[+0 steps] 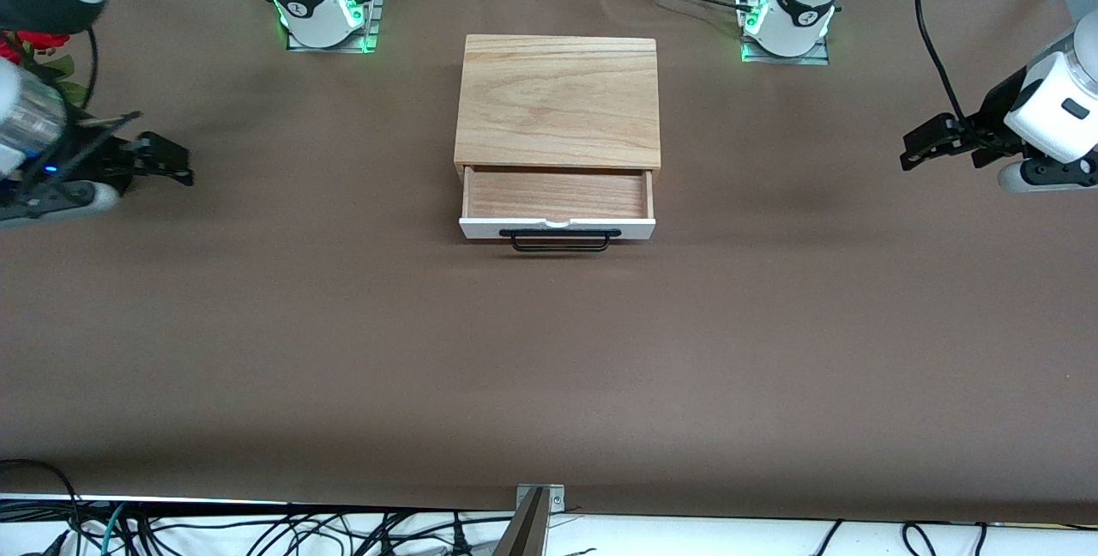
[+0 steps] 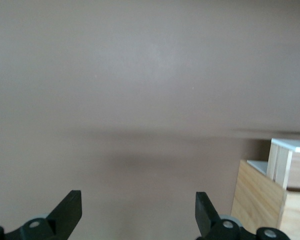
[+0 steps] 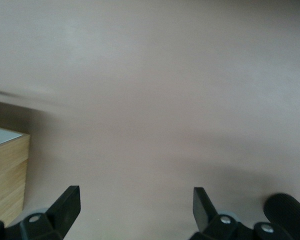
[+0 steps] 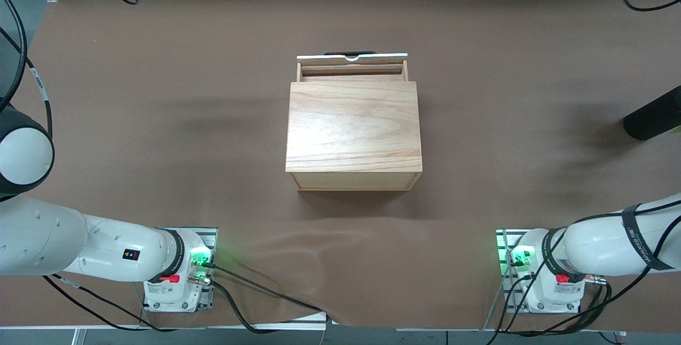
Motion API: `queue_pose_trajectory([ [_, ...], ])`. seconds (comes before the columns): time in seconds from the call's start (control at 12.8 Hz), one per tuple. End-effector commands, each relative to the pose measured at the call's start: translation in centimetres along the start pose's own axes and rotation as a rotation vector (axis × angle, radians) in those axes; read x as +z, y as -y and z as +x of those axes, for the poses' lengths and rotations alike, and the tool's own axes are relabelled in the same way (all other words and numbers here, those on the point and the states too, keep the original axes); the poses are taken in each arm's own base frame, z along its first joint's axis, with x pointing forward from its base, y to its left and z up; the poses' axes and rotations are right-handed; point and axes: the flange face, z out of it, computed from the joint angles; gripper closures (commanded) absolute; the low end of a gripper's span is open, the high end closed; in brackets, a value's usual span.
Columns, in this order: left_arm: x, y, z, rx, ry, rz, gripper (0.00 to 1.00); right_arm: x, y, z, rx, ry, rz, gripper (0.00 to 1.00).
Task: Close drawer with both arms simultaneously
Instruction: 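Move the right gripper toward the drawer while the left gripper approaches too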
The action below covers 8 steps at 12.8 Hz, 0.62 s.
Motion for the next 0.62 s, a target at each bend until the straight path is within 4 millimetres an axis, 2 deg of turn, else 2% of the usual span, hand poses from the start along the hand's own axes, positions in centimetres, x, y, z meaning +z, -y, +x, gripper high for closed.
queue_pose_trajectory([
  [0.0,0.9,-0.1,1.5,0.021,-0.024,0.024,0.0,2.6,4.8,2.8,-0.064,-0.005,0.037,0.0],
  [0.16,1.1,-0.1,1.7,0.022,-0.024,0.025,0.0,4.9,7.9,4.8,-0.094,-0.043,0.087,0.0],
  [0.31,1.8,-0.2,2.3,0.024,-0.037,0.026,0.0,7.1,9.6,7.0,-0.114,-0.086,0.094,0.0],
  [0.47,2.2,-0.2,2.5,0.048,-0.031,0.018,0.0,9.2,11.7,9.3,-0.087,-0.095,0.227,0.0],
  [0.55,4.6,-0.4,3.2,0.123,0.007,0.023,0.0,10.1,13.4,10.3,-0.095,-0.094,0.276,0.0],
])
